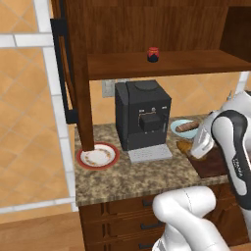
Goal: From the different types of pastries on the counter, select a croissant and place it on the cutting board. Then retrieve a jar of jam from the cabinet and place it alongside the croissant on the cutting board.
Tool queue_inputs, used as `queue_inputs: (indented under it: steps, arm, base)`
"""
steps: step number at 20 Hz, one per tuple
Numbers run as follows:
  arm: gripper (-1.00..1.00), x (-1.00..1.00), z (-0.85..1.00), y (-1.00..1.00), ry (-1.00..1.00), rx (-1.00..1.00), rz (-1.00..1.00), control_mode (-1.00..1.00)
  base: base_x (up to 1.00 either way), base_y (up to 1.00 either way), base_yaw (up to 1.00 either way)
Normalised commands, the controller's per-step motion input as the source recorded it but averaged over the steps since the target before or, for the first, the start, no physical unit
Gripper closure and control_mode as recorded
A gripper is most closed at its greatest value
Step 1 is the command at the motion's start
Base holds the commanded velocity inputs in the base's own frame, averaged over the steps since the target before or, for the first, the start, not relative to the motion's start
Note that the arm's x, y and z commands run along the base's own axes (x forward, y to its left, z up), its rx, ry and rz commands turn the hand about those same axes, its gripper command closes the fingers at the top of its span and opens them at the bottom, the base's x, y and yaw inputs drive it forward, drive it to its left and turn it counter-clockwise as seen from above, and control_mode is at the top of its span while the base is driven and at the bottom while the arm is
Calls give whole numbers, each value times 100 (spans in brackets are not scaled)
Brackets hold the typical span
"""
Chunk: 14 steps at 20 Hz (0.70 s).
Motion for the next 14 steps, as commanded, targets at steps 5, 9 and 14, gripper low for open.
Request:
queue_inputs:
  steps: [5,9,14]
  arm:
    - [100,0,-5,-69,2,3,-34,-100]
    - [100,16,-23,-40,6,0,-34,-100]
    - [100,32,-26,-60,6,0,-33,-100]
  base:
    - [0,0,0]
    - [0,0,0]
    - [0,0,0]
